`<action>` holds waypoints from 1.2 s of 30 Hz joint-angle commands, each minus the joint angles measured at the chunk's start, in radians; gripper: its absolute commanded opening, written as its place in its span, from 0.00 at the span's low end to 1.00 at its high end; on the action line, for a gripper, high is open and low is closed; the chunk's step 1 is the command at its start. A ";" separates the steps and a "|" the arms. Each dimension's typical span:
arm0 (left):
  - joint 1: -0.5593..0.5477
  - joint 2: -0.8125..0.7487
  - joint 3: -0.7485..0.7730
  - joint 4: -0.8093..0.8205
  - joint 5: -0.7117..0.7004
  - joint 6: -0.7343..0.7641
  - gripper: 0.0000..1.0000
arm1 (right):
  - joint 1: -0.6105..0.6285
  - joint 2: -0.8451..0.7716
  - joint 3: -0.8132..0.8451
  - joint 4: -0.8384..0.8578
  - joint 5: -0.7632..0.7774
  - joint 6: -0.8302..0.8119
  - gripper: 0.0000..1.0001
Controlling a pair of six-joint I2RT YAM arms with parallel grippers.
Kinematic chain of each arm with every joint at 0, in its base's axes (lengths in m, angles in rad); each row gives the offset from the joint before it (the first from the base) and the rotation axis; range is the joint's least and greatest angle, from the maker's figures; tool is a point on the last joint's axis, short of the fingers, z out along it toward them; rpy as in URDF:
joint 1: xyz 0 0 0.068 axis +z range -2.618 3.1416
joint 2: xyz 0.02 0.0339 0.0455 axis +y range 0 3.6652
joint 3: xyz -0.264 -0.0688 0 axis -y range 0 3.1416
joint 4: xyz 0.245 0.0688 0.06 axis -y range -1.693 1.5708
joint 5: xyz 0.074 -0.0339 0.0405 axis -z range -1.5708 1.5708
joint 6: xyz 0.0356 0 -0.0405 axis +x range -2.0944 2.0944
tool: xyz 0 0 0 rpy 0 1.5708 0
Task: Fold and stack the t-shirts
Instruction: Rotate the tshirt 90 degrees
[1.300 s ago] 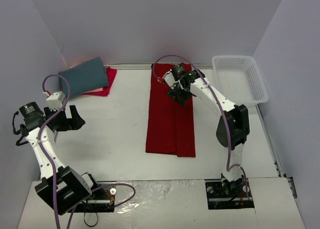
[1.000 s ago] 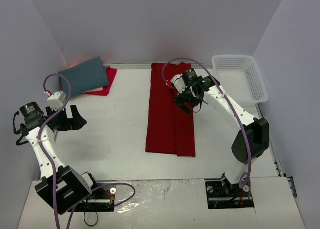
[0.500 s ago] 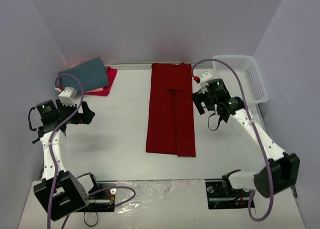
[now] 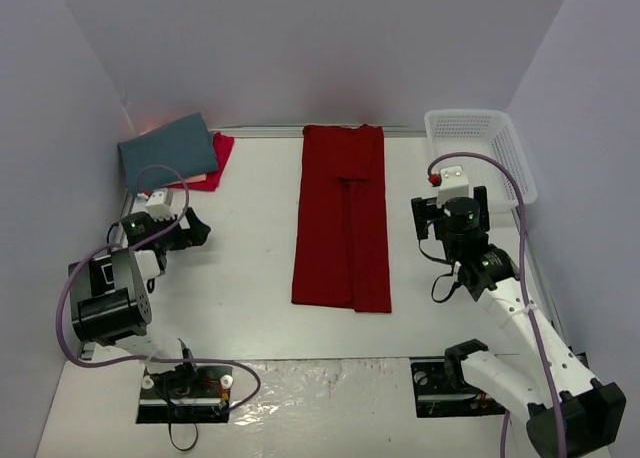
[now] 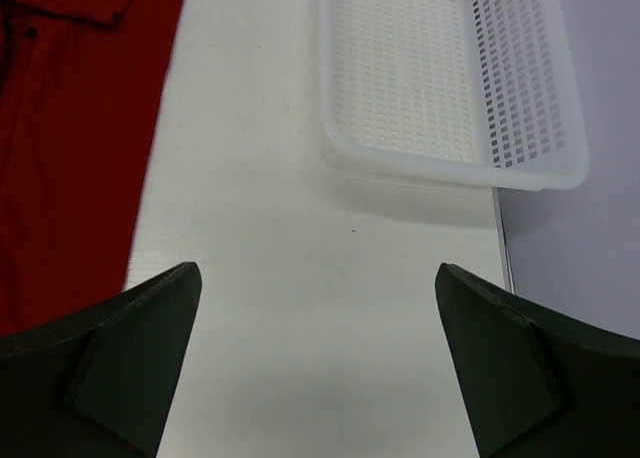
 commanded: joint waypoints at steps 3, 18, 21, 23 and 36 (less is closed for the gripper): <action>-0.050 -0.073 -0.070 0.297 -0.262 -0.028 0.94 | -0.053 -0.051 -0.044 0.071 -0.041 0.041 1.00; -0.297 -0.052 -0.240 0.595 -0.526 0.176 0.94 | -0.128 -0.114 -0.048 0.074 -0.079 0.044 1.00; -0.299 -0.064 -0.251 0.583 -0.485 0.194 0.94 | -0.136 -0.114 -0.051 0.059 -0.114 0.038 1.00; -0.299 -0.060 -0.239 0.561 -0.488 0.188 0.94 | -0.138 -0.116 -0.062 0.059 -0.134 0.018 1.00; -0.297 -0.062 -0.245 0.585 -0.488 0.187 0.94 | -0.168 -0.174 -0.076 0.057 -0.173 -0.002 1.00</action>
